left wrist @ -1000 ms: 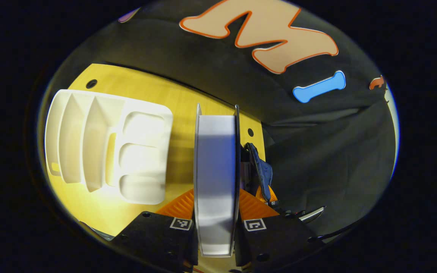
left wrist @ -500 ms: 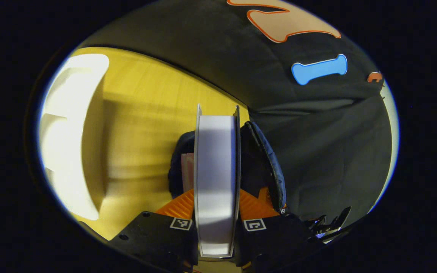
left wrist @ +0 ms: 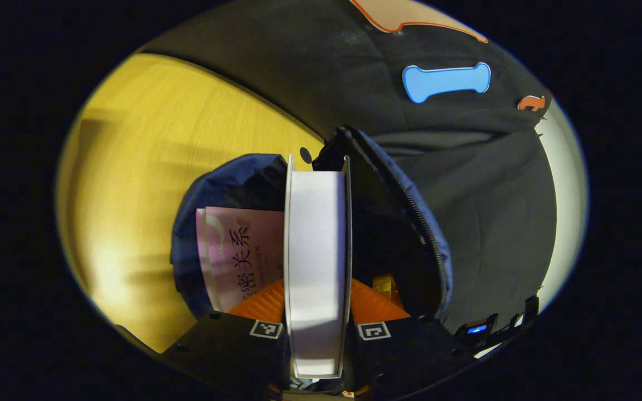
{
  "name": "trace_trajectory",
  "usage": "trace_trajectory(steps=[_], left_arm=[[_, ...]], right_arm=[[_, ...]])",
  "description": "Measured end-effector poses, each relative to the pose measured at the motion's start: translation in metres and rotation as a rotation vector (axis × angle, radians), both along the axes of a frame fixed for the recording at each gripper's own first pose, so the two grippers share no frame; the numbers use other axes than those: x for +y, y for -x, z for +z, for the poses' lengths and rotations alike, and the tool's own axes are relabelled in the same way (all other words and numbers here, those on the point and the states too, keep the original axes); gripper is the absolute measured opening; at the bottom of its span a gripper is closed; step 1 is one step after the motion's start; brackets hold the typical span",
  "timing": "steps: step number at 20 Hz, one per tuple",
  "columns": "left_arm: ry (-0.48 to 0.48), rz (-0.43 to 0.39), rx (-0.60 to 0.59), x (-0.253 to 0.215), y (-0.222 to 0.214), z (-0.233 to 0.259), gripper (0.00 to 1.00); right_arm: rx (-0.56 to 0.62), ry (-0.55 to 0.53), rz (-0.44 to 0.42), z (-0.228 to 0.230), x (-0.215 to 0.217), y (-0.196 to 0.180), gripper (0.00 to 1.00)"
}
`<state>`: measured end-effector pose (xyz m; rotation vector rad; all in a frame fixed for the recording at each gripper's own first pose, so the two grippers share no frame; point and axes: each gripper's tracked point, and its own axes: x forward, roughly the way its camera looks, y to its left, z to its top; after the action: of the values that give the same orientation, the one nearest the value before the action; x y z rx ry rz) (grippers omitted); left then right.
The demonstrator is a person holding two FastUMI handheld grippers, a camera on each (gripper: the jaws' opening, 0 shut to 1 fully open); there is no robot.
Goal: Open the schoolbag, grab two books from the bookshelf and put them into the schoolbag.
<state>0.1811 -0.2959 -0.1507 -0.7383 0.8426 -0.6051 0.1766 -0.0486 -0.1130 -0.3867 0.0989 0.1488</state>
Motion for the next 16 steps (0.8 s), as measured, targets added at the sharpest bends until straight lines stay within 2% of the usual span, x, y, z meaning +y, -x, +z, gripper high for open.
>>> trace_trajectory(steps=[5, 12, 15, 16], left_arm=[[0.072, 0.000, -0.005, -0.013, -0.010, -0.015, 0.35], [0.198, -0.004, 0.076, -0.038, -0.012, -0.055, 0.36], [0.170, -0.002, 0.093, -0.047, -0.014, -0.070, 0.41], [0.158, 0.005, 0.092, -0.049, -0.011, -0.069, 0.47]], right_arm=[[-0.001, 0.004, 0.044, -0.001, 0.007, 0.005, 0.10], [0.020, -0.018, 0.080, -0.005, 0.015, 0.004, 0.10], [0.024, -0.017, 0.071, -0.007, 0.012, 0.002, 0.10], [0.026, -0.019, 0.069, -0.008, 0.012, 0.001, 0.10]])
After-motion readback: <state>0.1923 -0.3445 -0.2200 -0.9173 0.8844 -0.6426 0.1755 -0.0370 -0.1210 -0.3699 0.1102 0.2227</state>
